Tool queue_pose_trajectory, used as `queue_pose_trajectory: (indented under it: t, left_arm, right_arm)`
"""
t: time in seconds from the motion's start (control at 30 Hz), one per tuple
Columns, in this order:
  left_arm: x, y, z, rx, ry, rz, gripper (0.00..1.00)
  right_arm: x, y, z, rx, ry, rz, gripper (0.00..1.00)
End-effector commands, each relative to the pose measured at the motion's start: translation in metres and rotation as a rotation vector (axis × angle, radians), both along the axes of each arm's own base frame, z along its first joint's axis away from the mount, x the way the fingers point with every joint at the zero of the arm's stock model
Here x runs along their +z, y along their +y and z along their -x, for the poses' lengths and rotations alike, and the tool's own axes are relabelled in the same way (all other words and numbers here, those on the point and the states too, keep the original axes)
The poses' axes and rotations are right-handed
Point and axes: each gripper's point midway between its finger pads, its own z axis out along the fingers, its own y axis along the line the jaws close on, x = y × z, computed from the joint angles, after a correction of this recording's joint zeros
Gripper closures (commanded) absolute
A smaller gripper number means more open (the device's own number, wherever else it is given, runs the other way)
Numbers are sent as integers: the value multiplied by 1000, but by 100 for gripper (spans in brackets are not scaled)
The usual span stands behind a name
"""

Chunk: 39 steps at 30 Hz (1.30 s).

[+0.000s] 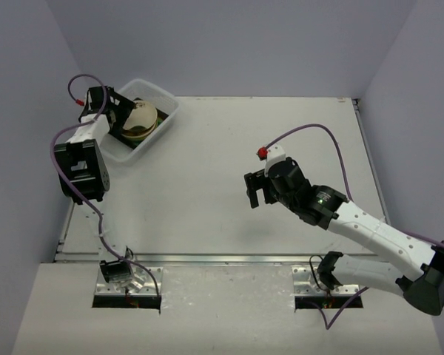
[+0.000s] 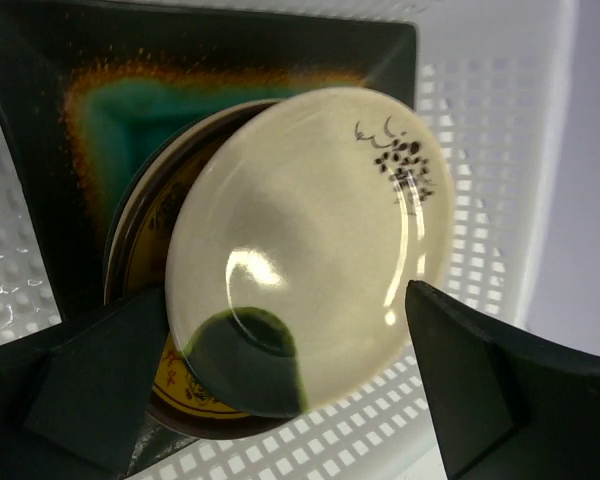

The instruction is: Place the plates into the plastic bin on the countertop

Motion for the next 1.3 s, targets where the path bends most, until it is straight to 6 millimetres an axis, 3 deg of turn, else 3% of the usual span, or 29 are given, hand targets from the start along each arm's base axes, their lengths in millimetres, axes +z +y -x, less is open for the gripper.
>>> queue_pose_trajectory:
  t: [0.0, 0.13, 0.3, 0.4, 0.5, 0.57, 0.67, 0.77, 0.8, 0.83, 0.97, 1.03, 1.07, 1.17, 1.27]
  left_arm:
    - [-3, 4, 21, -7, 121, -11, 0]
    - [24, 17, 43, 70, 97, -67, 0]
    - [104, 21, 62, 112, -65, -139, 0]
    - [173, 14, 73, 83, -213, -180, 0]
    - [221, -3, 94, -3, -315, -221, 0]
    - [230, -17, 108, -86, -335, -244, 0]
    - [228, -40, 141, -233, -322, -292, 0]
    - [203, -52, 182, -328, -275, -358, 0]
    - [190, -59, 210, -377, -269, -421, 0]
    - [186, -60, 220, -389, -274, -456, 0]
    - [191, -83, 272, -387, -421, -634, 0]
    - [191, -104, 282, -457, -512, -682, 0]
    - [189, -103, 284, -455, -509, -692, 0]
    - [159, -108, 282, -485, -454, -694, 0]
    - [145, -126, 287, -554, -483, -676, 0]
  right_arm:
    - [26, 11, -3, 17, -5, -85, 1]
    - [33, 7, -7, 3, -13, -81, 1]
    - [41, 1, -16, -19, -19, -66, 1]
    - [43, -9, -31, -61, -6, -79, 1]
    - [48, -24, -48, -116, -8, -97, 1]
    - [54, -38, -55, -164, -32, -95, 1]
    - [67, -62, -61, -238, -82, -89, 1]
    - [77, -89, -60, -317, -143, -13, 1]
    - [80, -101, -56, -353, -152, 21, 1]
    - [82, -110, -52, -387, -157, 38, 1]
    - [77, -114, -31, -367, -112, 21, 1]
    - [73, -111, -23, -328, -95, 12, 1]
    - [72, -112, -20, -319, -93, 15, 1]
    - [65, -127, -9, -334, -119, 54, 1]
    - [60, -141, 0, -364, -147, 74, 1]
